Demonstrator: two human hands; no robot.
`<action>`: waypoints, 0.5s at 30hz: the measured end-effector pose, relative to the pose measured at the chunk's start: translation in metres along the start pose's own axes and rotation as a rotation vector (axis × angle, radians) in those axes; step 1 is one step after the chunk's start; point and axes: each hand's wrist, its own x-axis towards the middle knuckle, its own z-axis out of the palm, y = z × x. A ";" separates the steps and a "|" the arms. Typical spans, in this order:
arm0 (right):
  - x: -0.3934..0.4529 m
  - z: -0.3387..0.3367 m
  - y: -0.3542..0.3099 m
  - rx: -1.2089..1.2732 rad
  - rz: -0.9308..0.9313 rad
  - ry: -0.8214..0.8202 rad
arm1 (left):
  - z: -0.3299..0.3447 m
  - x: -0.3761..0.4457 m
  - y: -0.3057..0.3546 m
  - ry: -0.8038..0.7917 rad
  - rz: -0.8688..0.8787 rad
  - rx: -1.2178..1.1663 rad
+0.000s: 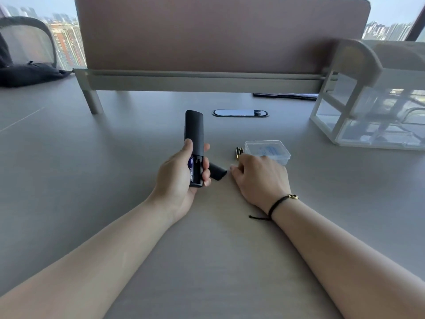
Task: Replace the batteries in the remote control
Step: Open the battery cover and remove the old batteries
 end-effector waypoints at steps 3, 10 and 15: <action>0.005 0.004 -0.001 -0.009 0.011 0.040 | 0.001 0.000 0.000 -0.023 0.003 0.012; 0.011 0.003 0.006 0.203 0.135 0.020 | 0.003 -0.006 0.002 -0.090 -0.005 0.056; 0.016 -0.009 0.013 0.539 0.220 0.212 | 0.003 -0.007 0.001 -0.156 -0.042 0.071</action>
